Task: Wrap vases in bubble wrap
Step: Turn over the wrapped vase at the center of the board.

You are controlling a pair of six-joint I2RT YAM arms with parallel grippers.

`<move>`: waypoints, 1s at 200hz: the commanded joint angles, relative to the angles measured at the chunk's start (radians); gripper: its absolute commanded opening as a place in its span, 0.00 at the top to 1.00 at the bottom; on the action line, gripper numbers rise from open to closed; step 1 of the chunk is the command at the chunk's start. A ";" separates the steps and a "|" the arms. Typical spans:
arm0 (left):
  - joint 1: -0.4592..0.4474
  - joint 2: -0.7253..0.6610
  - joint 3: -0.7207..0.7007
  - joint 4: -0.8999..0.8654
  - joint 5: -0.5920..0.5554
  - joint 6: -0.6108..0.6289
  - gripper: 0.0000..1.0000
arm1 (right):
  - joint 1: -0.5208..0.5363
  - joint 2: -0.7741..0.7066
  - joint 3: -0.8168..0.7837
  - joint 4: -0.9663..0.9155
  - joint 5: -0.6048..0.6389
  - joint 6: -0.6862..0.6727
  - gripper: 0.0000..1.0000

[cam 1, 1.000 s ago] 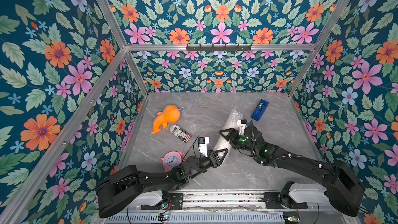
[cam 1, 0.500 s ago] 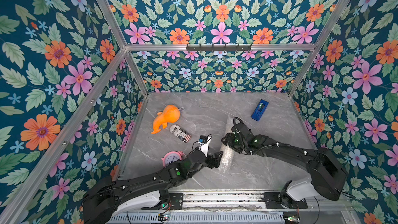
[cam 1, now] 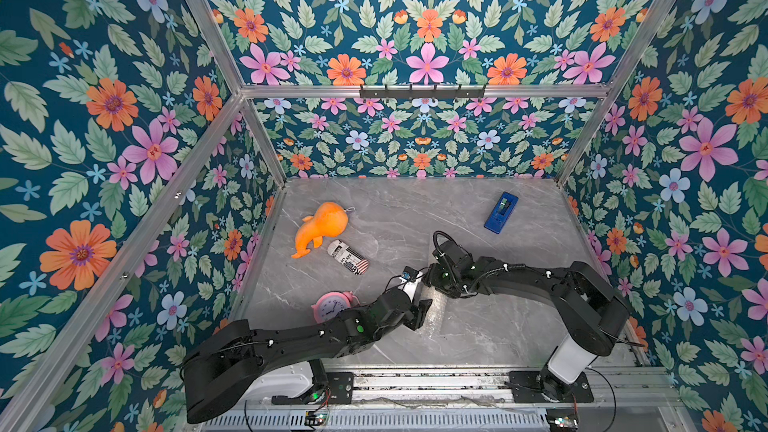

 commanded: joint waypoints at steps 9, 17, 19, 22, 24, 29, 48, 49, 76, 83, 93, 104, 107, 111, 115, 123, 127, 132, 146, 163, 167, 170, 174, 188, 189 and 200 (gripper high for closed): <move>-0.001 0.039 0.002 0.049 -0.026 0.007 0.36 | -0.006 0.015 0.003 0.040 -0.023 -0.006 0.71; -0.001 0.056 0.007 0.043 -0.041 0.004 0.41 | -0.006 0.018 0.003 0.040 -0.023 -0.007 0.71; -0.001 0.058 0.009 0.043 -0.043 0.005 0.42 | -0.006 0.019 0.002 0.040 -0.023 -0.008 0.71; -0.001 0.064 0.010 0.043 -0.044 0.006 0.45 | -0.006 0.020 0.001 0.041 -0.023 -0.008 0.71; -0.001 0.068 0.012 0.043 -0.044 0.006 0.46 | -0.006 0.021 0.001 0.041 -0.023 -0.008 0.71; -0.001 0.076 0.014 0.048 -0.044 0.007 0.49 | -0.006 0.022 -0.001 0.040 -0.023 -0.008 0.71; -0.007 0.108 0.015 0.087 -0.021 0.017 0.48 | -0.007 0.031 0.000 0.041 -0.029 -0.008 0.70; -0.007 0.109 0.016 0.088 -0.020 0.017 0.48 | -0.007 0.032 0.000 0.041 -0.029 -0.008 0.70; -0.022 0.130 0.022 0.108 -0.022 0.014 0.49 | -0.008 0.040 0.001 0.028 -0.022 -0.008 0.70; -0.026 0.130 0.021 0.109 -0.028 0.013 0.50 | -0.008 0.041 0.003 0.020 -0.018 -0.008 0.70; -0.034 0.131 0.019 0.109 -0.039 0.012 0.54 | -0.008 0.044 0.006 0.011 -0.016 -0.008 0.69; -0.041 0.132 0.016 0.116 -0.042 0.011 0.56 | -0.008 0.046 0.005 0.012 -0.018 -0.009 0.69; -0.041 0.131 0.016 0.117 -0.043 0.012 0.57 | -0.008 0.046 0.004 0.015 -0.019 -0.011 0.69; -0.043 0.129 0.016 0.114 -0.044 0.013 0.57 | -0.008 0.046 0.002 0.019 -0.020 -0.014 0.69; -0.043 0.126 0.016 0.111 -0.051 0.012 0.57 | -0.008 0.046 0.002 0.023 -0.019 -0.016 0.70; -0.043 0.113 0.013 0.105 -0.071 0.001 0.55 | -0.008 0.046 -0.001 0.025 -0.021 -0.017 0.69; -0.043 0.104 0.009 0.105 -0.081 -0.004 0.52 | -0.008 0.045 -0.002 0.026 -0.021 -0.019 0.69; -0.043 0.088 0.001 0.107 -0.095 -0.013 0.48 | -0.008 0.044 -0.004 0.030 -0.022 -0.022 0.70; -0.042 0.029 -0.046 0.136 -0.127 -0.039 0.27 | -0.011 0.034 -0.022 0.057 -0.025 -0.029 0.70; -0.036 -0.054 -0.115 0.208 -0.116 -0.047 0.08 | -0.019 0.013 -0.061 0.138 -0.059 -0.042 0.72; -0.032 -0.074 -0.130 0.225 -0.107 -0.048 0.05 | -0.022 0.006 -0.071 0.160 -0.069 -0.044 0.73; -0.029 -0.086 -0.141 0.237 -0.102 -0.052 0.03 | -0.024 0.003 -0.079 0.180 -0.077 -0.047 0.73; -0.023 -0.102 -0.153 0.247 -0.099 -0.061 0.01 | -0.026 -0.004 -0.089 0.207 -0.088 -0.053 0.73; 0.014 -0.133 -0.180 0.258 -0.060 -0.098 0.01 | -0.034 -0.017 -0.108 0.258 -0.121 -0.067 0.73; 0.016 -0.135 -0.182 0.258 -0.055 -0.100 0.01 | -0.034 -0.018 -0.110 0.264 -0.124 -0.068 0.73; 0.046 -0.136 -0.195 0.269 -0.022 -0.123 0.02 | -0.034 -0.021 -0.124 0.312 -0.151 -0.093 0.74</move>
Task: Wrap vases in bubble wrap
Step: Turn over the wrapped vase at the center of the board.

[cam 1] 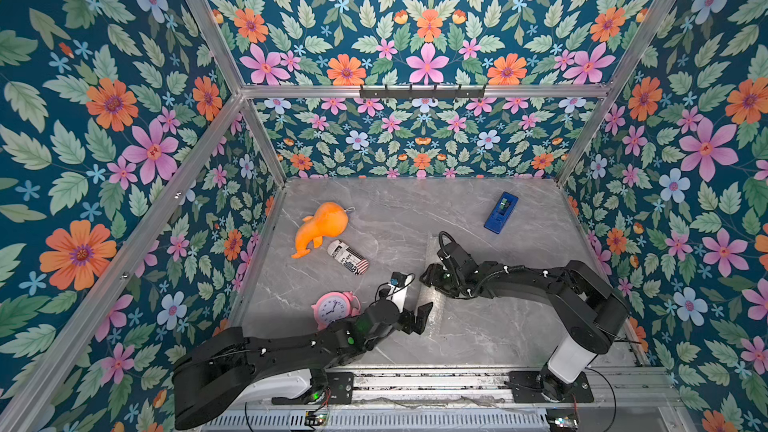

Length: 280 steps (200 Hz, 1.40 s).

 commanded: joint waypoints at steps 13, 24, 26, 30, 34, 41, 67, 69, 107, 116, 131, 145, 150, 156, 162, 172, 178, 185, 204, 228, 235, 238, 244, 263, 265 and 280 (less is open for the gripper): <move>0.069 -0.009 -0.024 0.064 0.079 -0.066 0.10 | -0.004 -0.008 -0.019 0.087 -0.085 -0.067 0.74; 0.076 0.004 -0.024 0.066 0.080 -0.080 0.19 | -0.003 -0.001 -0.007 0.053 -0.083 -0.076 0.74; 0.077 0.008 -0.026 0.073 0.083 -0.082 0.21 | -0.004 -0.001 -0.006 0.048 -0.083 -0.078 0.74; 0.077 0.016 -0.029 0.092 0.095 -0.082 0.24 | -0.004 0.004 -0.004 0.039 -0.081 -0.079 0.74; 0.078 0.028 -0.031 0.113 0.114 -0.078 0.26 | -0.004 0.006 -0.001 0.033 -0.080 -0.080 0.74; 0.078 0.046 -0.023 0.130 0.138 -0.075 0.27 | -0.003 0.010 0.005 0.017 -0.076 -0.081 0.74; 0.078 0.118 0.020 0.123 0.161 -0.076 0.23 | -0.003 0.020 0.021 -0.022 -0.062 -0.089 0.73; 0.078 0.122 0.021 0.127 0.165 -0.075 0.23 | -0.003 0.022 0.021 -0.024 -0.060 -0.088 0.73; 0.078 0.189 0.058 0.068 0.104 -0.068 0.25 | 0.000 0.027 0.044 -0.071 -0.042 -0.099 0.71; 0.078 0.209 0.074 0.030 0.089 -0.068 0.28 | 0.003 0.029 0.050 -0.080 -0.036 -0.103 0.71; 0.078 0.241 0.090 0.007 0.090 -0.065 0.31 | 0.005 0.031 0.061 -0.098 -0.028 -0.108 0.70; 0.078 0.263 0.094 0.025 0.101 -0.071 0.31 | 0.008 0.036 0.072 -0.117 -0.018 -0.110 0.69; 0.078 0.271 0.097 0.032 0.107 -0.074 0.31 | 0.010 0.041 0.077 -0.124 -0.015 -0.111 0.68; 0.077 0.280 0.102 0.036 0.113 -0.074 0.32 | 0.013 0.042 0.081 -0.131 -0.010 -0.111 0.67; 0.077 0.288 0.107 0.036 0.117 -0.073 0.33 | 0.015 0.045 0.084 -0.134 -0.004 -0.111 0.66; 0.077 0.300 0.112 0.031 0.116 -0.075 0.34 | 0.020 0.048 0.088 -0.144 0.007 -0.106 0.65; 0.077 0.307 0.114 0.029 0.116 -0.077 0.34 | 0.022 0.050 0.091 -0.149 0.014 -0.104 0.63; 0.077 0.312 0.114 0.030 0.114 -0.081 0.34 | 0.026 0.052 0.093 -0.153 0.022 -0.102 0.63; 0.078 0.328 0.118 0.026 0.114 -0.088 0.35 | 0.032 0.055 0.095 -0.162 0.038 -0.087 0.57; 0.078 0.356 0.142 -0.013 0.109 -0.091 0.35 | 0.037 0.052 0.095 -0.172 0.062 -0.067 0.44; 0.078 0.365 0.145 -0.022 0.107 -0.092 0.35 | 0.037 0.050 0.093 -0.171 0.069 -0.064 0.40; 0.078 0.370 0.146 -0.025 0.107 -0.093 0.35 | 0.037 0.048 0.094 -0.171 0.072 -0.063 0.38; 0.078 0.375 0.150 -0.030 0.106 -0.094 0.35 | 0.039 0.047 0.095 -0.174 0.080 -0.061 0.35; 0.078 0.391 0.158 -0.045 0.105 -0.097 0.35 | 0.042 0.041 0.096 -0.183 0.099 -0.062 0.25; 0.077 0.393 0.160 -0.046 0.105 -0.098 0.35 | 0.042 0.041 0.096 -0.183 0.099 -0.062 0.24; 0.077 0.402 0.163 -0.050 0.105 -0.098 0.36 | 0.042 0.039 0.099 -0.194 0.110 -0.064 0.15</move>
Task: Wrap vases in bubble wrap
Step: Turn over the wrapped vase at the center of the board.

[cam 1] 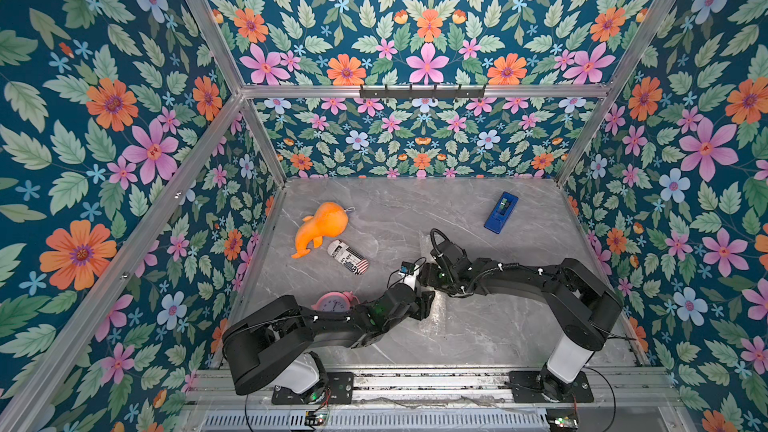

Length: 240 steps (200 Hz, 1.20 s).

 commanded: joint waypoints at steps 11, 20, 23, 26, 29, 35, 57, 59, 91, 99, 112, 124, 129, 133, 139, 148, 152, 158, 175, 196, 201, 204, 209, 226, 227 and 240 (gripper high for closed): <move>0.001 0.025 0.007 -0.132 -0.010 0.002 0.36 | 0.003 -0.003 0.007 -0.091 0.019 0.036 0.08; 0.001 0.031 0.011 -0.140 -0.013 0.001 0.37 | 0.003 -0.004 0.015 -0.106 0.022 0.035 0.05; 0.002 0.032 0.013 -0.141 -0.013 0.001 0.37 | 0.003 -0.002 0.017 -0.109 0.023 0.033 0.05; 0.002 0.033 0.013 -0.141 -0.012 0.001 0.37 | 0.003 -0.002 0.018 -0.111 0.023 0.032 0.04; 0.002 0.035 0.015 -0.143 -0.013 0.001 0.37 | 0.003 0.000 0.020 -0.115 0.025 0.031 0.03; 0.002 0.039 0.017 -0.147 -0.013 0.000 0.38 | 0.003 0.000 0.025 -0.125 0.029 0.030 0.02; 0.001 0.054 0.030 -0.162 -0.020 -0.001 0.40 | 0.003 -0.011 0.037 -0.156 0.057 0.033 0.01; 0.001 0.056 0.030 -0.164 -0.021 0.000 0.40 | 0.003 -0.013 0.037 -0.158 0.061 0.033 0.01; 0.001 0.069 0.049 -0.186 -0.019 0.005 0.42 | 0.003 -0.054 0.054 -0.205 0.101 0.027 0.00; 0.001 0.067 0.049 -0.186 -0.019 0.006 0.42 | 0.003 -0.066 0.060 -0.215 0.108 0.017 0.00; 0.001 0.068 0.053 -0.193 -0.020 0.009 0.42 | 0.003 -0.076 0.069 -0.234 0.125 0.006 0.01; 0.002 0.069 0.057 -0.197 -0.017 0.010 0.42 | 0.001 -0.076 0.079 -0.252 0.140 -0.007 0.00; 0.002 0.069 0.057 -0.196 -0.015 0.010 0.42 | 0.001 -0.107 0.083 -0.262 0.145 -0.011 0.01; 0.001 0.070 0.058 -0.197 -0.013 0.010 0.42 | 0.001 -0.113 0.087 -0.270 0.150 -0.013 0.01; 0.001 0.071 0.058 -0.197 -0.011 0.010 0.42 | -0.002 -0.116 0.089 -0.278 0.153 -0.019 0.01; 0.001 0.072 0.058 -0.196 -0.010 0.009 0.43 | -0.007 -0.121 0.092 -0.287 0.152 -0.025 0.01; 0.001 0.072 0.058 -0.197 -0.010 0.009 0.43 | -0.009 -0.124 0.093 -0.290 0.153 -0.027 0.01; 0.001 0.073 0.057 -0.197 -0.010 0.010 0.43 | -0.015 -0.130 0.092 -0.294 0.153 -0.031 0.02; 0.000 0.069 0.057 -0.197 -0.010 0.010 0.43 | -0.032 -0.152 0.092 -0.316 0.159 -0.041 0.08; 0.002 0.066 0.059 -0.200 -0.008 0.012 0.43 | -0.055 -0.208 0.086 -0.338 0.173 -0.072 0.16; 0.001 0.065 0.060 -0.202 -0.008 0.012 0.43 | -0.059 -0.229 0.077 -0.337 0.186 -0.082 0.20; 0.001 0.065 0.060 -0.201 -0.008 0.012 0.43 | -0.063 -0.242 0.072 -0.337 0.193 -0.088 0.22; 0.002 0.064 0.060 -0.201 -0.008 0.012 0.43 | -0.072 -0.267 0.061 -0.331 0.202 -0.102 0.26; 0.001 0.061 0.060 -0.202 -0.004 0.009 0.44 | -0.140 -0.366 0.007 -0.300 0.198 -0.144 0.41; 0.001 0.061 0.060 -0.202 -0.004 0.008 0.44 | -0.146 -0.371 0.003 -0.295 0.196 -0.148 0.42; 0.002 0.058 0.061 -0.202 0.002 0.006 0.44 | -0.252 -0.458 -0.067 -0.219 0.133 -0.187 0.52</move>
